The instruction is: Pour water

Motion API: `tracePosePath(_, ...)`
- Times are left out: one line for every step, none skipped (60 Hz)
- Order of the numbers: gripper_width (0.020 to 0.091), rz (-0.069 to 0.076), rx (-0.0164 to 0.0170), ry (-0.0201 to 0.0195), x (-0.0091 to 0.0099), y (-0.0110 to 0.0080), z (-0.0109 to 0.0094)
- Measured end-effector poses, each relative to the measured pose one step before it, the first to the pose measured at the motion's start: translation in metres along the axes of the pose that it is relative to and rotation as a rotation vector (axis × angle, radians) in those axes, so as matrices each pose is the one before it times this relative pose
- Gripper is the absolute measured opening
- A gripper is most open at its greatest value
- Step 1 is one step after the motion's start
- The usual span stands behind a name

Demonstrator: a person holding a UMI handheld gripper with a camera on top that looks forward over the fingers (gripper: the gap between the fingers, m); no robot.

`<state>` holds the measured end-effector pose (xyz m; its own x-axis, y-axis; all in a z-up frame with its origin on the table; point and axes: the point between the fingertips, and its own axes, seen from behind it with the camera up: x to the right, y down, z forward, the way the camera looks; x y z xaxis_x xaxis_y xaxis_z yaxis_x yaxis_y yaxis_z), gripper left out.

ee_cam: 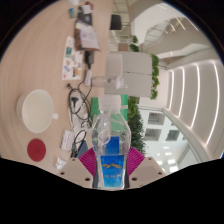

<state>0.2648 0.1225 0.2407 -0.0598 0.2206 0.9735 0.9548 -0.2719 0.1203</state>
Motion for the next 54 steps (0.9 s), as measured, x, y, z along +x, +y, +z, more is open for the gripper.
tracePosePath(0.0350, 0.0967, 0.00709, 0.00694, 0.00904, -0.00177, 0.00160)
tracePosePath(0.0352, 0.0929, 0.00442, 0.01521, 0.01036, -0.00069, 0.00054)
tracePosePath(0.0351, 0.0900, 0.00228, 0.01792, 0.01160, -0.00047, -0.00021)
tracePosePath(0.0330, 0.0908, 0.00546, 0.01660, 0.01027, -0.00114, -0.00053)
tracePosePath(0.0352, 0.0912, 0.01072, 0.00790, 0.00848, -0.00168, -0.00234)
tracePosePath(0.0352, 0.1092, 0.02160, 0.04416, -0.00085, 0.00262, -0.01489)
tracePosePath(0.0351, 0.0864, 0.01110, -0.00944, 0.00437, -0.00387, 0.00014)
tracePosePath(0.0351, 0.0811, 0.00975, -0.01767, 0.00558, -0.00304, 0.00174)
tracePosePath(0.0350, 0.0892, 0.02323, 0.00920, 0.00328, 0.00231, -0.01051)
tracePosePath(0.0352, 0.0745, 0.00846, -0.01120, 0.00336, -0.00098, -0.00054)
tracePosePath(0.0353, 0.0720, 0.00900, -0.01107, 0.00160, 0.00043, -0.00136)
tracePosePath(0.0353, 0.0703, 0.00742, -0.01186, 0.00053, 0.00124, -0.00032)
tracePosePath(0.0352, 0.0791, 0.02725, 0.01336, -0.00068, 0.00562, -0.01571)
tracePosePath(0.0353, 0.0436, -0.02513, -0.04391, 0.00493, -0.00428, 0.01633)
tracePosePath(0.0354, 0.0587, -0.00061, -0.02013, 0.00116, 0.00284, 0.00211)
tracePosePath(0.0353, 0.0608, 0.00645, -0.00900, -0.00729, 0.01434, -0.00471)
tracePosePath(0.0353, 0.0481, -0.00159, -0.01632, -0.00107, 0.00730, 0.00184)
tracePosePath(0.0354, 0.0436, -0.00220, -0.01504, -0.00089, 0.00848, 0.00140)
tracePosePath(0.0352, 0.0379, -0.00354, -0.01353, -0.00084, 0.00950, 0.00115)
tracePosePath(0.0353, 0.0458, 0.01411, -0.00195, -0.01042, 0.02272, 0.00091)
tracePosePath(0.0352, 0.0167, -0.02781, -0.02083, 0.00430, 0.00037, 0.00223)
tracePosePath(0.0352, 0.0260, -0.01528, -0.01253, 0.00024, 0.01029, 0.00284)
tracePosePath(0.0351, 0.0243, -0.01399, -0.01201, 0.00021, 0.01107, 0.00271)
tracePosePath(0.0351, 0.0235, -0.01333, -0.01319, -0.00364, 0.01593, 0.00633)
tracePosePath(0.0352, 0.0247, -0.01826, -0.01626, -0.00011, 0.01216, 0.00165)
tracePosePath(0.0353, 0.0187, -0.01691, -0.01131, 0.00062, 0.01212, 0.00163)
tracePosePath(0.0353, 0.0131, -0.01102, -0.00692, 0.00185, 0.01060, 0.00182)
tracePosePath(0.0354, 0.0073, -0.00494, -0.00401, 0.00269, 0.00906, 0.00139)
tracePosePath(0.0352, 0.0105, 0.00531, 0.00036, -0.00773, 0.02359, 0.00820)
tracePosePath(0.0352, 0.0022, -0.01277, 0.00045, 0.01174, -0.00370, -0.00641)
tracePosePath(0.0352, 0.0072, -0.00813, 0.00115, 0.00406, 0.00573, 0.00085)
tracePosePath(0.0352, 0.0096, -0.00755, -0.00207, 0.00240, 0.00539, 0.00097)
tracePosePath(0.0351, 0.0134, -0.00512, -0.00537, 0.00133, 0.00456, 0.00063)
tracePosePath(0.0352, 0.0137, -0.00379, -0.00541, 0.00107, 0.00462, 0.00090)
tracePosePath(0.0353, 0.0118, -0.00269, -0.00405, 0.00137, 0.00434, 0.00114)
tracePosePath(0.0354, 0.0075, -0.00112, -0.00107, -0.00153, 0.01095, 0.01062)
tracePosePath(0.0352, 0.0015, -0.00319, -0.00215, 0.00271, 0.00622, -0.00491)
tracePosePath(0.0360, -0.0005, -0.00548, -0.00342, 0.00115, 0.00387, 0.00057)
tracePosePath(0.0359, 0.0006, -0.00534, -0.00367, 0.00067, 0.00406, 0.00070)
tracePosePath(0.0360, 0.0000, -0.00371, -0.00447, 0.00026, 0.00380, -0.00012)
tracePosePath(0.0360, -0.0010, -0.00233, -0.00792, -0.00046, 0.00312, 0.00007)
tracePosePath(0.0359, 0.0004, -0.00251, -0.01133, -0.00112, 0.00211, 0.00430)
tracePosePath(0.0360, -0.0002, -0.00293, -0.00938, -0.00170, 0.00542, -0.00173)
tracePosePath(0.0362, -0.0003, 0.00965, -0.00754, -0.00214, 0.00233, -0.00342)
tracePosePath(0.0363, -0.0029, 0.01833, -0.00399, 0.00006, -0.00209, -0.00149)
tracePosePath(0.0361, -0.0039, 0.00224, -0.00114, 0.00058, 0.00196, -0.00066)
tracePosePath(0.0362, -0.0036, 0.00026, -0.00339, 0.00000, 0.00135, -0.00113)
tracePosePath(0.0361, -0.0018, 0.00303, -0.00443, 0.00012, -0.00686, 0.00516)
tracePosePath(0.0365, -0.0020, 0.00152, -0.00098, -0.00005, 0.00241, -0.00177)
tracePosePath(0.0371, 0.0015, 0.00407, -0.00097, -0.00075, 0.00090, -0.00194)
tracePosePath(0.0372, 0.0023, 0.00066, 0.00035, -0.00019, 0.00130, -0.00130)
tracePosePath(0.0372, 0.0021, 0.00190, 0.00038, -0.00002, 0.00033, -0.00073)
tracePosePath(0.0371, 0.0007, 0.00168, 0.00111, -0.00002, 0.00042, -0.00067)
tracePosePath(0.0371, -0.0008, 0.00022, -0.00016, -0.00042, 0.00048, -0.00059)
